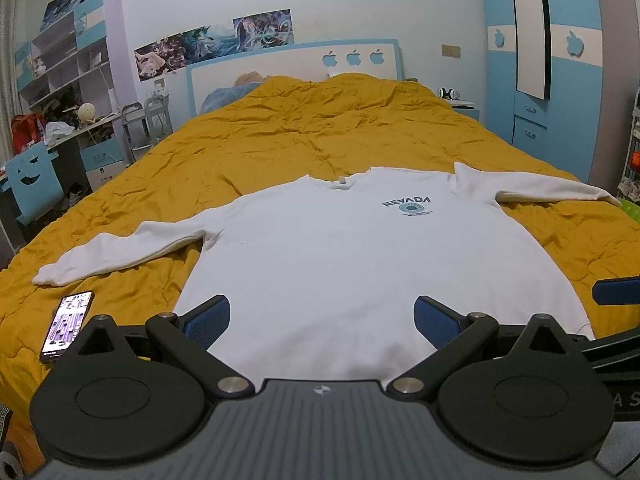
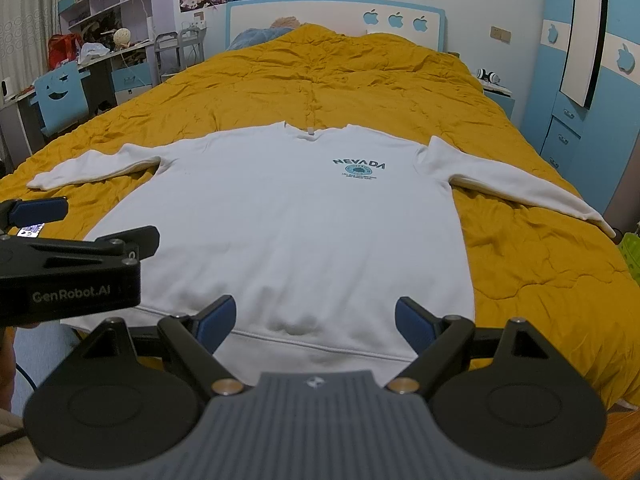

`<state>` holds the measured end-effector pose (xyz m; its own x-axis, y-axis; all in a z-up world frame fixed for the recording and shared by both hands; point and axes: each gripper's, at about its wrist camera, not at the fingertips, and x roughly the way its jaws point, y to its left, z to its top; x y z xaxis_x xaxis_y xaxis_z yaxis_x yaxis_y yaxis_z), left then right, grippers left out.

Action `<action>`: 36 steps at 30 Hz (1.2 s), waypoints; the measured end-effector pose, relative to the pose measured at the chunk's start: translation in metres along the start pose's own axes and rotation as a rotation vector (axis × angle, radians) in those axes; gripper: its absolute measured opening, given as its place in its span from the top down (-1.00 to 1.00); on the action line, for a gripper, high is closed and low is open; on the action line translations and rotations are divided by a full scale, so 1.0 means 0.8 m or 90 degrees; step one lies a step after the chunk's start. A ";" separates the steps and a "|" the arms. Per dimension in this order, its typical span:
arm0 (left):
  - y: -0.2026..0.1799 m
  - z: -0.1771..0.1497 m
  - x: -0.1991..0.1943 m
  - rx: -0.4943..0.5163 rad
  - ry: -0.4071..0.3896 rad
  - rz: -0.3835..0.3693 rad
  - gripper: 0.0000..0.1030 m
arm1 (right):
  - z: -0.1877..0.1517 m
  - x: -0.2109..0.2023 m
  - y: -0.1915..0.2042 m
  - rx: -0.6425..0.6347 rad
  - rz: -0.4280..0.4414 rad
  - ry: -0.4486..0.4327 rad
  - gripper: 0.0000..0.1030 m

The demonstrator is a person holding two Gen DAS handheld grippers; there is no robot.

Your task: Fold small clothes

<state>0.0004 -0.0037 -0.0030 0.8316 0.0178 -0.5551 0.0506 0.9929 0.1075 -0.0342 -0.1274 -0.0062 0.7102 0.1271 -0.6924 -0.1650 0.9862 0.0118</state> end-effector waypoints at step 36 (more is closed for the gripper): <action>-0.003 0.001 0.002 0.001 0.002 0.002 -1.00 | 0.000 0.001 0.001 -0.001 -0.001 0.004 -0.60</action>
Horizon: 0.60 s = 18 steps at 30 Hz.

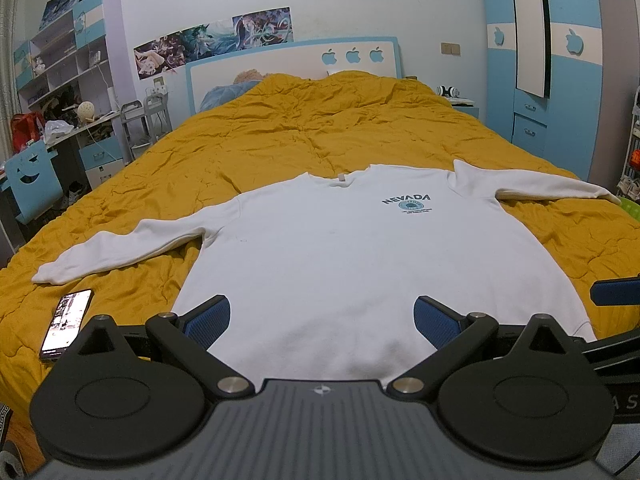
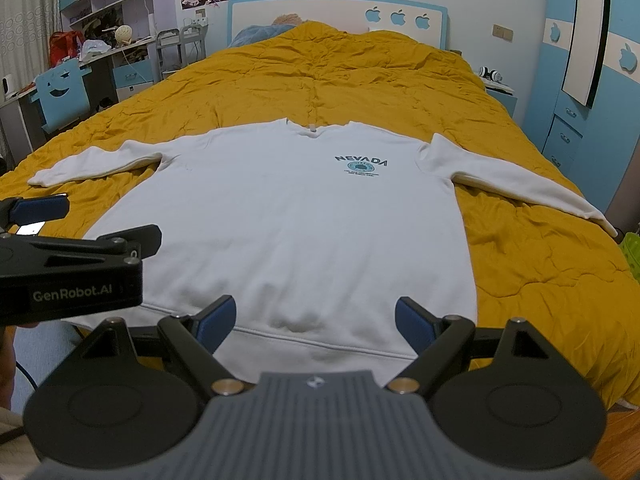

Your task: Fold small clothes

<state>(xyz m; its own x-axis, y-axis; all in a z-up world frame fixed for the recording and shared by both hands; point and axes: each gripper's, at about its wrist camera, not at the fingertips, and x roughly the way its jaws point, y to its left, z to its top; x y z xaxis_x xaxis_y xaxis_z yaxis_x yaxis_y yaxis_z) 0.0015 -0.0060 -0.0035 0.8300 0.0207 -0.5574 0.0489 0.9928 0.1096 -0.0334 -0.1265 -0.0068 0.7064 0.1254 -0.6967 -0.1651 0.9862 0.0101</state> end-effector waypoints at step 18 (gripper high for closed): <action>0.001 -0.003 0.000 -0.001 0.002 0.000 -1.00 | -0.004 0.004 0.002 0.000 0.000 0.001 -0.60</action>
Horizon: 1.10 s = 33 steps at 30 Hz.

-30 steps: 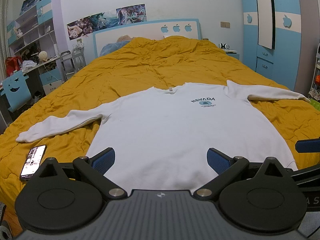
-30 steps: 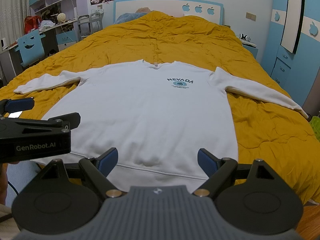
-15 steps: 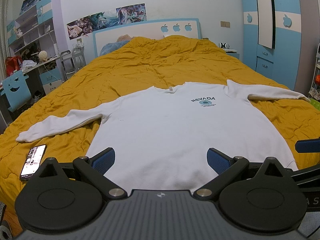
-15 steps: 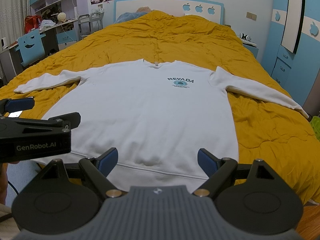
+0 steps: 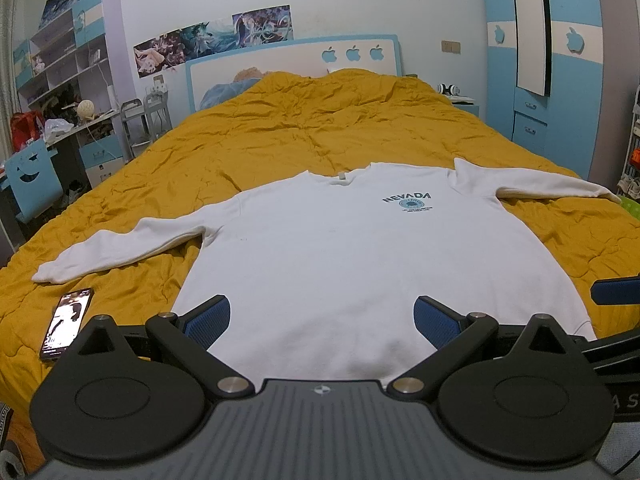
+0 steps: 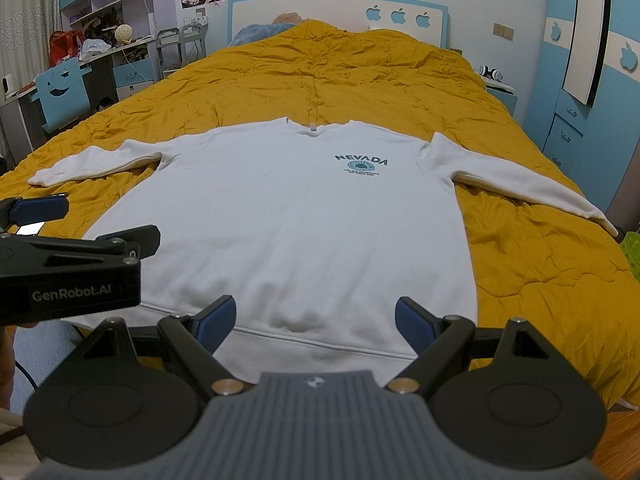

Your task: Fold small clothes

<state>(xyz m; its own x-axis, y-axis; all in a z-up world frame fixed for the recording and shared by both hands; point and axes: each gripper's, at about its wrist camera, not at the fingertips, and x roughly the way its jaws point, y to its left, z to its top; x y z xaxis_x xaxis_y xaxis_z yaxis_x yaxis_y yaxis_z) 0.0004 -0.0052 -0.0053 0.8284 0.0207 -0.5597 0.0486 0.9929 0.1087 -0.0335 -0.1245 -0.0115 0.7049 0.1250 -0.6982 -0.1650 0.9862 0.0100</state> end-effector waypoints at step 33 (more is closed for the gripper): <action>0.134 0.046 0.081 -0.156 -0.063 -0.002 -1.00 | 0.063 0.060 -0.062 0.050 0.048 -0.112 -0.61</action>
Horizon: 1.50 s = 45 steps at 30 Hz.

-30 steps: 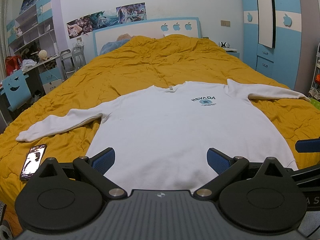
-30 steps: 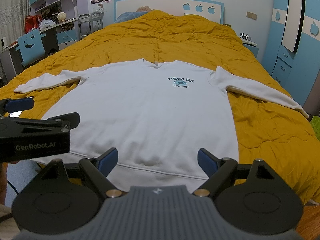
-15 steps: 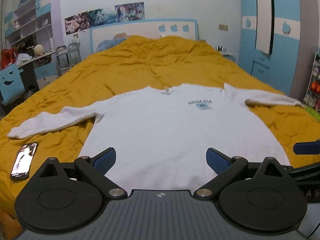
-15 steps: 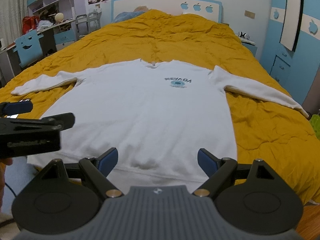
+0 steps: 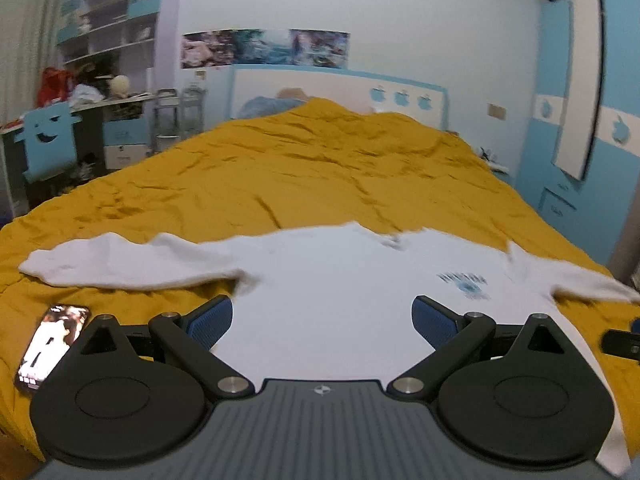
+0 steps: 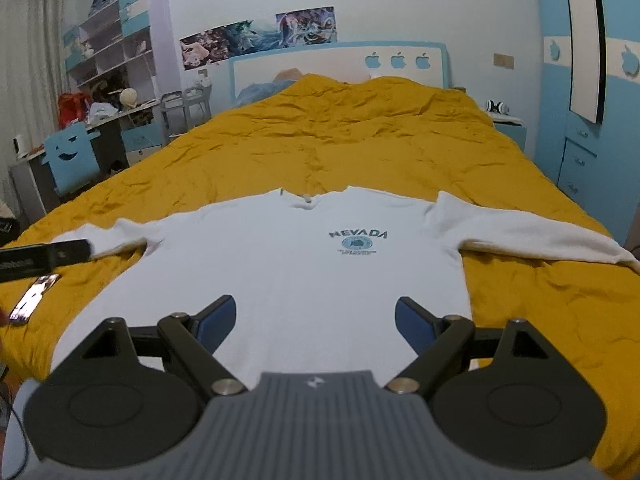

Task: Fold small clothes
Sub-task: 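Grasp the sleeve cuff of the white sweatshirt with the left gripper, then carry the held sleeve across the sweatshirt body and release it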

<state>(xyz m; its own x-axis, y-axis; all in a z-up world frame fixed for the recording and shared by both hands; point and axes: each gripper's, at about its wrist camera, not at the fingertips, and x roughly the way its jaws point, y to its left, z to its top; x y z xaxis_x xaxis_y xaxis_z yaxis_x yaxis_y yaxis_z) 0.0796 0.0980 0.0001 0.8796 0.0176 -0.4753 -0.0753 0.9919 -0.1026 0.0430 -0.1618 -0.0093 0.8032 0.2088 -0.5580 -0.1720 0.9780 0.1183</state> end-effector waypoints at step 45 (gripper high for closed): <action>0.437 0.108 0.104 -0.452 -0.111 0.066 0.85 | 0.093 0.241 0.073 -0.043 0.031 0.122 -0.10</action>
<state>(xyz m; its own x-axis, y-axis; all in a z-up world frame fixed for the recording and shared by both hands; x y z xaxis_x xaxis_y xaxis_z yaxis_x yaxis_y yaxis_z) 0.1671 0.4574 -0.0003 0.9093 0.1848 -0.3728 -0.3951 0.6649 -0.6339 0.2303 -0.0646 -0.0488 0.6711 0.2455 -0.6995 -0.2512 0.9631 0.0970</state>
